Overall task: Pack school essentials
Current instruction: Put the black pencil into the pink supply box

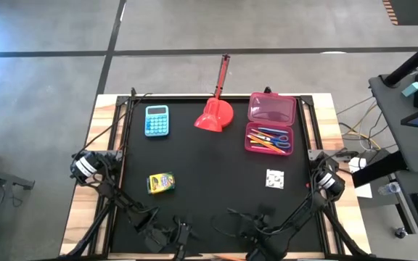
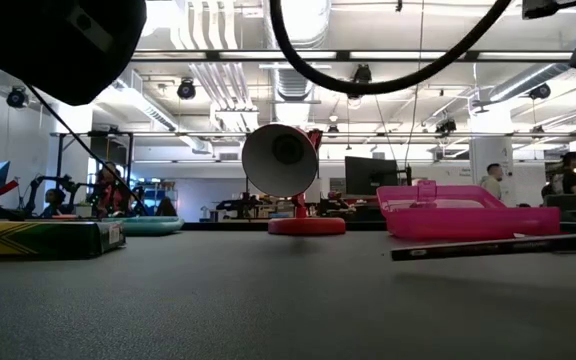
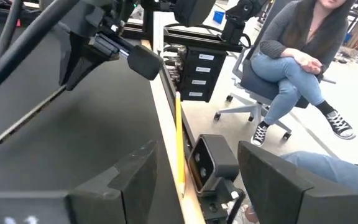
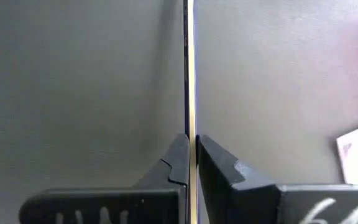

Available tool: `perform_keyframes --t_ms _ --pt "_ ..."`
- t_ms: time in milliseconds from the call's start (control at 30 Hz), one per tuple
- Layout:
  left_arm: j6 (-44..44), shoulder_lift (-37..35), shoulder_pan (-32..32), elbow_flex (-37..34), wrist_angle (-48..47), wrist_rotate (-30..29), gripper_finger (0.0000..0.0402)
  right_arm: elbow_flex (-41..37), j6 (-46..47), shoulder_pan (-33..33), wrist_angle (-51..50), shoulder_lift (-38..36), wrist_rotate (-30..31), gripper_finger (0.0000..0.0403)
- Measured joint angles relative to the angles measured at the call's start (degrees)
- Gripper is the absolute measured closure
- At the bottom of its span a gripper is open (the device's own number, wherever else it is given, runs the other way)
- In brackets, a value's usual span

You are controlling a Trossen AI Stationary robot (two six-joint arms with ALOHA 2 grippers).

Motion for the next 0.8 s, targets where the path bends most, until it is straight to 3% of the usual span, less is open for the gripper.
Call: perform_keyframes --t_ms 200,367,633,800 --pt "2.56 0.0 1.08 0.23 0.01 -0.2 0.0198 -0.05 4.75 -0.71 -9.96 -1.55 0.34 0.0391" --pt "2.94 -0.09 2.53 0.72 0.03 -0.21 0.0198 -3.73 7.17 -3.53 -17.4 -7.94 0.84 0.0391" --pt "6.41 -0.33 4.58 0.44 -0.03 -0.21 0.0198 -21.71 8.52 -13.95 -13.91 -28.18 2.12 0.0391" --pt "11.73 -0.33 5.41 0.44 -0.01 -0.21 0.0198 -35.24 2.57 -20.89 -5.22 -39.77 2.19 0.0391"
